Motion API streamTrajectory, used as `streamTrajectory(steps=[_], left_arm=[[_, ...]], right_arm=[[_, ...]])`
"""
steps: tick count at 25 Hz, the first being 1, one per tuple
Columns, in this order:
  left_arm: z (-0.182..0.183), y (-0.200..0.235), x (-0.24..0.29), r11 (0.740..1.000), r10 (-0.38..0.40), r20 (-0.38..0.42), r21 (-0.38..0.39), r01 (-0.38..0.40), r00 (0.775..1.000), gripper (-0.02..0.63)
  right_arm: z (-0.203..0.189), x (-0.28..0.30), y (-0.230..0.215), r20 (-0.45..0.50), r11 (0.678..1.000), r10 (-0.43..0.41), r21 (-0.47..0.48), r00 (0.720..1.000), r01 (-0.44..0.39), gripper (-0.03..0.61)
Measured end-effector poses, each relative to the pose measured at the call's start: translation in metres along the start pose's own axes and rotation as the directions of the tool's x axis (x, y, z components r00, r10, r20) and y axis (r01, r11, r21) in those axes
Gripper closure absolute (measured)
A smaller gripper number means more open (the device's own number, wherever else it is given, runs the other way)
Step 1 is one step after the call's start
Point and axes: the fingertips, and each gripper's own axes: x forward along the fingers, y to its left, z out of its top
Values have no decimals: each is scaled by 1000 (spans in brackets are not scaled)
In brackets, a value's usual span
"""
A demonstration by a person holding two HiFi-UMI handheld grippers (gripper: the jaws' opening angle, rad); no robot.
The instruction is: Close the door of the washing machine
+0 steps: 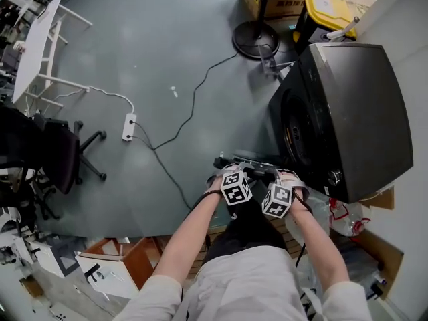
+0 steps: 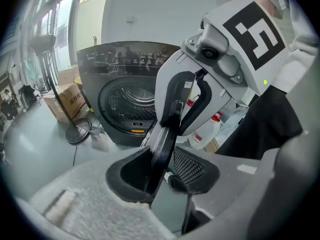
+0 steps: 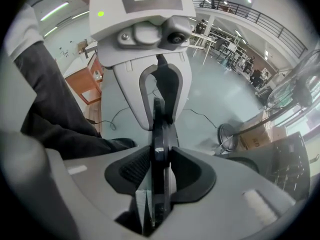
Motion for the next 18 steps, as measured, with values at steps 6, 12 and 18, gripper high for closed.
streamTrajectory(steps=[6,12,18], left_arm=[[8,23,1,997,-40,-15,59,41,999,466],[23,49,5,989,-75,-39,125,79,996,465],[37,67,14,978,-104,-61,176,114,993,462]], right_arm=[[3,1,-23,36,996,-24,83,999,21,446],[-1,1,-51,29,988,-37,154,999,32,446],[-9,3,-72,21,974,-58,223,998,51,446]])
